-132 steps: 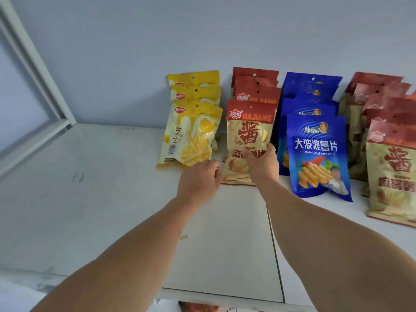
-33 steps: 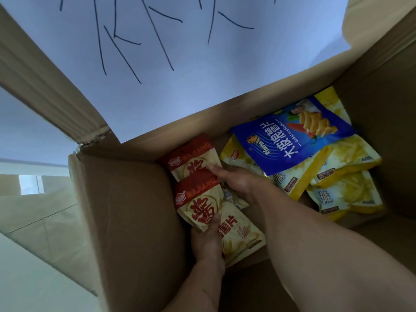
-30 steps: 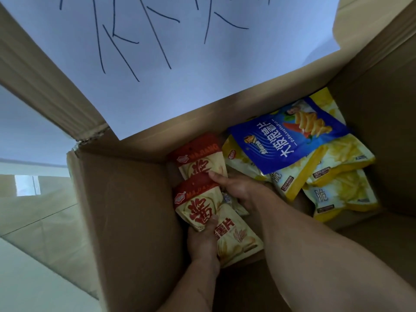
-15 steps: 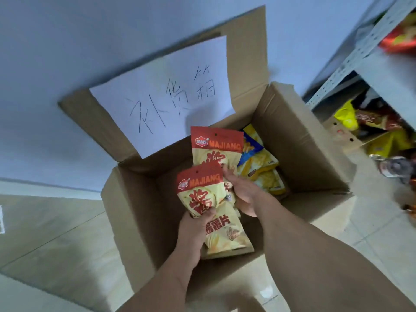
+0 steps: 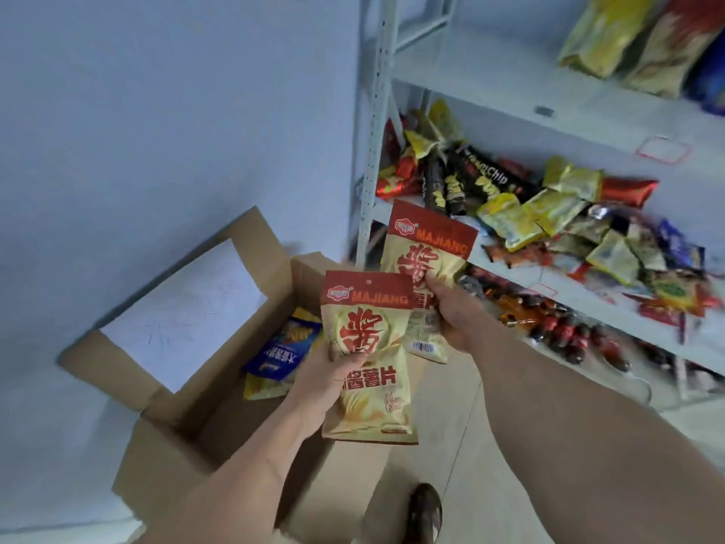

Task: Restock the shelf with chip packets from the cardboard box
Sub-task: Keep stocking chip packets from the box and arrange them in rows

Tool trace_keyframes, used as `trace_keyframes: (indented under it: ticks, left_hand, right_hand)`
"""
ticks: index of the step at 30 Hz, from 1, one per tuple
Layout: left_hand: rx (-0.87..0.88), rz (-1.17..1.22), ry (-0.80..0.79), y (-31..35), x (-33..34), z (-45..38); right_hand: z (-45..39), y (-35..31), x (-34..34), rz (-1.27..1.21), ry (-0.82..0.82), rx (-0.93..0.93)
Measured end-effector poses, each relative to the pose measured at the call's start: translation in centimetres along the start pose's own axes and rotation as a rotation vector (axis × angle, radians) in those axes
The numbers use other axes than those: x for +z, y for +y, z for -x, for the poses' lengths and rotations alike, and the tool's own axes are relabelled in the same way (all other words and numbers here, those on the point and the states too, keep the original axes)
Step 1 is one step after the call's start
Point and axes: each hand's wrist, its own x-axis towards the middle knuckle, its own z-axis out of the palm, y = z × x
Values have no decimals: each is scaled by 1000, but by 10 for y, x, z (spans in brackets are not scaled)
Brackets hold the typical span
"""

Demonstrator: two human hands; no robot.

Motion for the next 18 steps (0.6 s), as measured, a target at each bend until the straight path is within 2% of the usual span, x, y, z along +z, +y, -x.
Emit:
trace_keyframes:
  ticks: [7,18]
  left_hand:
    - [71,-111,-80,55,100,-9]
    - [187,-82,-134,122,300,-105]
  right_hand:
    - [24,-66,-123,-101,165,-110]
    - [-31,-188,-321,-38,209,-220]
